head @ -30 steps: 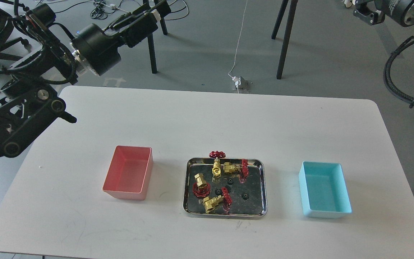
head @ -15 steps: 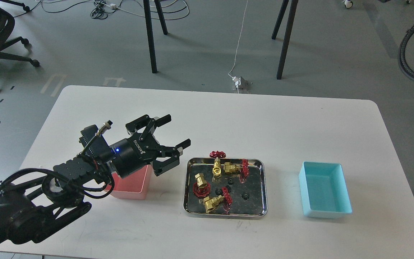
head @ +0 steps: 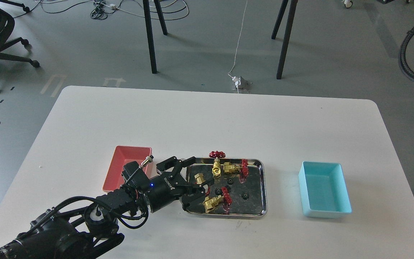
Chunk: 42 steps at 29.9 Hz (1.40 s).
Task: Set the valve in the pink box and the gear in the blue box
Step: 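Reach the left gripper over the pink box to the nearest brass valve, then close the left gripper on the red-handled brass valve in the tray, then carry the valve with the left gripper and lower it into the pink box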
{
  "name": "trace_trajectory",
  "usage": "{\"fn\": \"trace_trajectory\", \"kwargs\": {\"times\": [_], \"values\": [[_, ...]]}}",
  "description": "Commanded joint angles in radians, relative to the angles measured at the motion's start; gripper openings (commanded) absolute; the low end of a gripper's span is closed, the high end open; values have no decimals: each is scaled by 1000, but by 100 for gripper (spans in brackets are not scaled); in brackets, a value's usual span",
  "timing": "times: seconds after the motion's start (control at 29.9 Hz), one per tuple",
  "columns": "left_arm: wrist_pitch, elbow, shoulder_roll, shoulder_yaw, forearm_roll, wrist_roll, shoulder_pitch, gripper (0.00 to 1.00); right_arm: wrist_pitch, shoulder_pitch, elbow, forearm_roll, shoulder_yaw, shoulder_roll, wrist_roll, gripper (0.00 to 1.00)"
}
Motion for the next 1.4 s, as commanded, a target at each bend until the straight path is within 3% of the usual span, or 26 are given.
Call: {"fn": "trace_trajectory", "kwargs": {"times": [0.0, 0.33, 0.43, 0.53, 0.67, 0.74, 0.84, 0.9, 1.1, 1.37], "values": [[0, 47, -38, 2, 0, 0, 4, 92, -1, 0, 0, 0, -1, 1, -1, 100], [2, 157, -95, 8, 0, -4, -5, 92, -4, -2, 0, 0, 0, 2, 0, 100], [2, 162, -101, 14, 0, -3, -5, 86, -4, -3, 0, 0, 0, 2, 2, 100], [0, 162, -101, 16, 0, -1, -6, 68, -4, -6, 0, 0, 0, 2, 2, 100], [2, 164, -100, 13, 0, 0, -8, 56, -6, -9, 0, 0, -1, 5, 3, 99], [0, 164, -101, 11, 0, 0, -8, 35, -6, -9, 0, 0, -1, 8, 3, 99], [0, 162, -101, 8, 0, 2, -11, 19, -6, -11, -2, -2, -1, 11, 5, 99], [0, 158, -98, 8, 0, 0, -11, 14, -6, -12, -3, -3, -1, 11, 5, 99], [0, 105, -62, -6, 0, -1, -10, 11, -1, -15, -35, -16, -3, 13, 6, 99], [-2, -45, 86, -78, 0, -1, -11, 11, 3, -2, -60, -17, -37, 13, 8, 99]]}}
